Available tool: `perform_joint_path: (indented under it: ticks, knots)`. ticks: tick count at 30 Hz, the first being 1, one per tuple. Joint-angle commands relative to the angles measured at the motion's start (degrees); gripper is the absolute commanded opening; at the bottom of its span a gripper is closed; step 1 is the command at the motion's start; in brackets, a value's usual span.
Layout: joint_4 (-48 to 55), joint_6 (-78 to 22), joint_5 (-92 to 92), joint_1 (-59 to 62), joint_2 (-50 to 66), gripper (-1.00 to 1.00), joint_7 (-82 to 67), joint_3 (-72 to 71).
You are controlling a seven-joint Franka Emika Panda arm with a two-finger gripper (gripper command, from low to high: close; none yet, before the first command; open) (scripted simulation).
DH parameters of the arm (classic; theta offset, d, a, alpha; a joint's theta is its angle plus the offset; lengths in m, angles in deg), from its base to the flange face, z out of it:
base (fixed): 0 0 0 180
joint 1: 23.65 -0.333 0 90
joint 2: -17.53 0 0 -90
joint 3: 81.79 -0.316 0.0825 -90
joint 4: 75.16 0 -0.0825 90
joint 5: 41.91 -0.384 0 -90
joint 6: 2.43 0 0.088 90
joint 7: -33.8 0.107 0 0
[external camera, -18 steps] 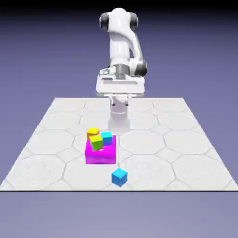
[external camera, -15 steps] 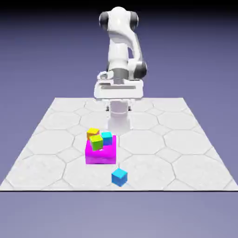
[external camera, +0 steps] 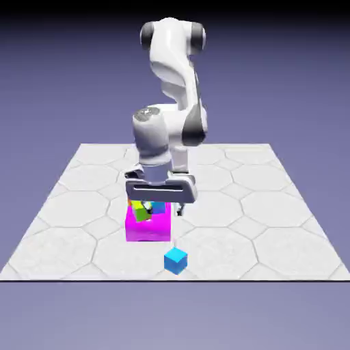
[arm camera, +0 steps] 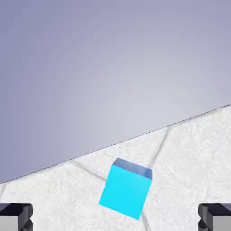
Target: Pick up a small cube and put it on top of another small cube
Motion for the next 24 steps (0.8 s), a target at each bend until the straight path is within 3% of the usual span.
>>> perform_joint_path:
  ticks: [1, 16, 21, 22, 24]
  knots:
    - [1.8, -2.3, -0.7, 0.0, 2.1, 0.0, 0.5, 0.3]
    - [28.4, -35.9, -11.7, 0.5, 33.2, 0.0, 7.9, 4.7]
    - [22.4, -27.8, -13.8, -0.9, 35.5, 0.0, 6.0, 3.4]
    - [22.4, -27.8, -13.8, -0.9, 35.5, -1.0, 6.0, 3.4]
    - [24.2, -30.3, -13.1, -0.5, 34.8, -1.0, 6.6, 3.8]
